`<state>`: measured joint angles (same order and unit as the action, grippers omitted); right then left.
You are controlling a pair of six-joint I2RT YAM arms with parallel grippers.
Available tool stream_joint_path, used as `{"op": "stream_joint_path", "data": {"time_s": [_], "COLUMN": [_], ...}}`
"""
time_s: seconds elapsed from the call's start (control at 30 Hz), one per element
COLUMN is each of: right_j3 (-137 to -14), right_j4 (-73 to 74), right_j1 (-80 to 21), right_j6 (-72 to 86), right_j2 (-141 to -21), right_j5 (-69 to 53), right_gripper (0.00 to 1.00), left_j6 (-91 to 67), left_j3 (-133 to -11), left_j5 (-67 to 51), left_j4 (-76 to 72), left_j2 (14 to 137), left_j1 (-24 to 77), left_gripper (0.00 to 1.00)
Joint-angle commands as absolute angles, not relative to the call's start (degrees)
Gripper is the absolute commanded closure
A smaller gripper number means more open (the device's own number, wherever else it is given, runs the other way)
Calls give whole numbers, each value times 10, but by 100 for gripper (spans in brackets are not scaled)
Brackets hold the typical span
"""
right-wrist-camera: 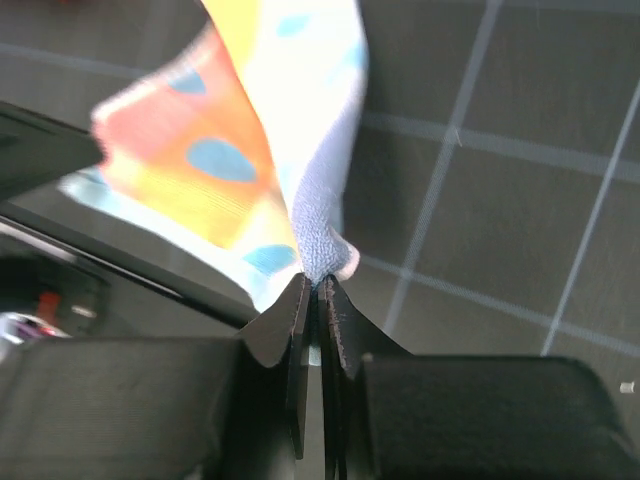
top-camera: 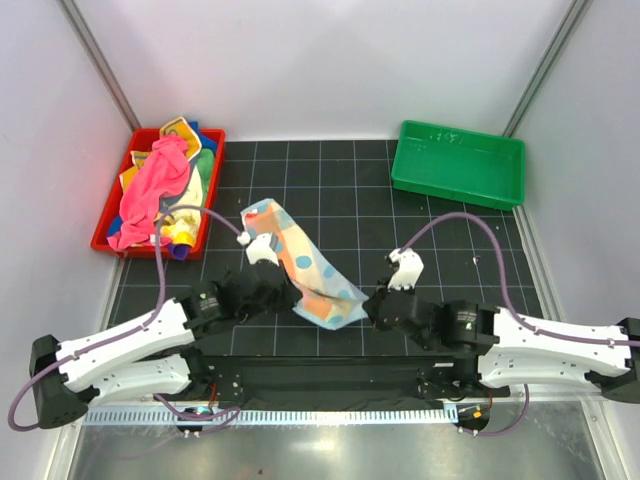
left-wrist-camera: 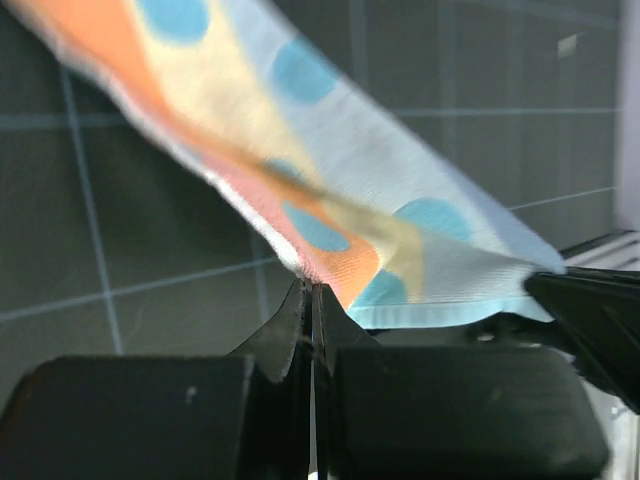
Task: Fold and stack the towels
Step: Flatten out the crumpled towel
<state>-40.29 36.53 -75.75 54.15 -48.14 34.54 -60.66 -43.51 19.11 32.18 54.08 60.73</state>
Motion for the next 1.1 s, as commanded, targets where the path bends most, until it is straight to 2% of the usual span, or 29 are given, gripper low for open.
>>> {"op": "stream_joint_path", "data": {"time_s": [0.0, 0.37, 0.77, 1.07], "right_j3": [-514, -740, -840, -902], "right_j4": [378, 355, 294, 304], "right_j1": [-757, -731, -731, -731], "right_j6": [455, 280, 185, 161], "right_j2": [-495, -550, -539, -550], "right_j5": [421, 443, 389, 372], "right_gripper": [92, 98, 98, 98], "left_j6": [-538, -458, -429, -417], "left_j3": [-524, -771, -867, -917], "left_j5": [220, 259, 262, 240], "left_j4": [355, 382, 362, 345], "left_j2": [526, 550, 530, 539], "left_j1": [609, 609, 610, 609], "left_gripper": [100, 100, 100, 100]}}
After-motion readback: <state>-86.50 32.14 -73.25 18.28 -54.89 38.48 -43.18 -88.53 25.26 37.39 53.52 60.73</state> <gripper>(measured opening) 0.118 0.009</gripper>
